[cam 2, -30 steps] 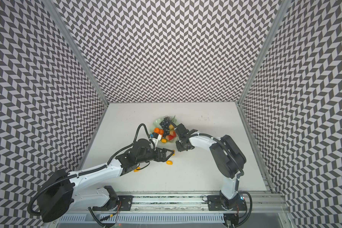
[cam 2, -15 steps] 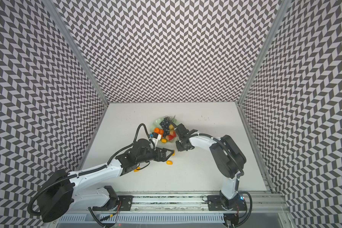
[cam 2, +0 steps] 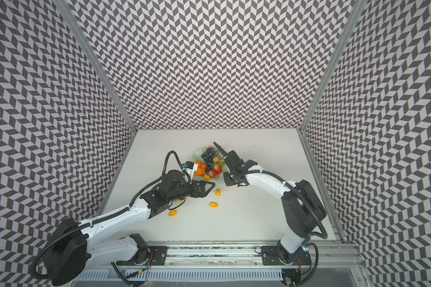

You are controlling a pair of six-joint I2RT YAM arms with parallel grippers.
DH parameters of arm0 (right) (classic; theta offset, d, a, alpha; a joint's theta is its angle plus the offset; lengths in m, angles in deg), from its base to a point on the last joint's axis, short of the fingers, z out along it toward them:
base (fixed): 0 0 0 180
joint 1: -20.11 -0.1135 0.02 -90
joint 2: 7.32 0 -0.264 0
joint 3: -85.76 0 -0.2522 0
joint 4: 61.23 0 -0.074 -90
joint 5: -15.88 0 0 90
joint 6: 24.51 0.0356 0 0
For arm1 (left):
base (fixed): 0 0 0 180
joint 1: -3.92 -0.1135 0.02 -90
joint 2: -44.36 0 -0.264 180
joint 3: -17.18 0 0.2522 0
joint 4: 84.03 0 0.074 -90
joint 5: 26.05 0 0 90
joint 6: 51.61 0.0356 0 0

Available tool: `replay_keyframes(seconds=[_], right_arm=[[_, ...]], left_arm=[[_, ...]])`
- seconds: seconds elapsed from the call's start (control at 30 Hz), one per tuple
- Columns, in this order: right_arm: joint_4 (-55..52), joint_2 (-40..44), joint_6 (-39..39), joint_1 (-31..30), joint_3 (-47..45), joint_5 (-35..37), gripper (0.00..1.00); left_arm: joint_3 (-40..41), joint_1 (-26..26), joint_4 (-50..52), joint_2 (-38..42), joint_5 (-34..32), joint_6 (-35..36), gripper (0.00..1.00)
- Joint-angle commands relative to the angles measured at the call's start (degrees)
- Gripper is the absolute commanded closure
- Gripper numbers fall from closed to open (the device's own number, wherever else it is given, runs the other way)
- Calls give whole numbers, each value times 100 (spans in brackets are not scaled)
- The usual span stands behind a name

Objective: Arrange fruit in a fruit bowl
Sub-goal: Pick up the fruit from the center of the table, then place the fruit in the fruit bowl.

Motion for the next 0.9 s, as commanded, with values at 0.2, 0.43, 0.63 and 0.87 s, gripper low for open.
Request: replay_keyframes(seconds=[0.2,0.43,0.63,0.87], right_arm=[[-322,-147,-21,-367,987,-169,72],[-278,-860,-89,-510,1647,-434,73],[-226,-1507,-151,-581,2103,-607,73],[-251,-2147,-260,-581,2520,-620,72]], left_arm=[[-98,-791,406,390,344,317,0],[123,-1341,437,610,577,372,0],[280,-1730,255,544,805,326,0],[330,-1904,148,395,934,315,0]])
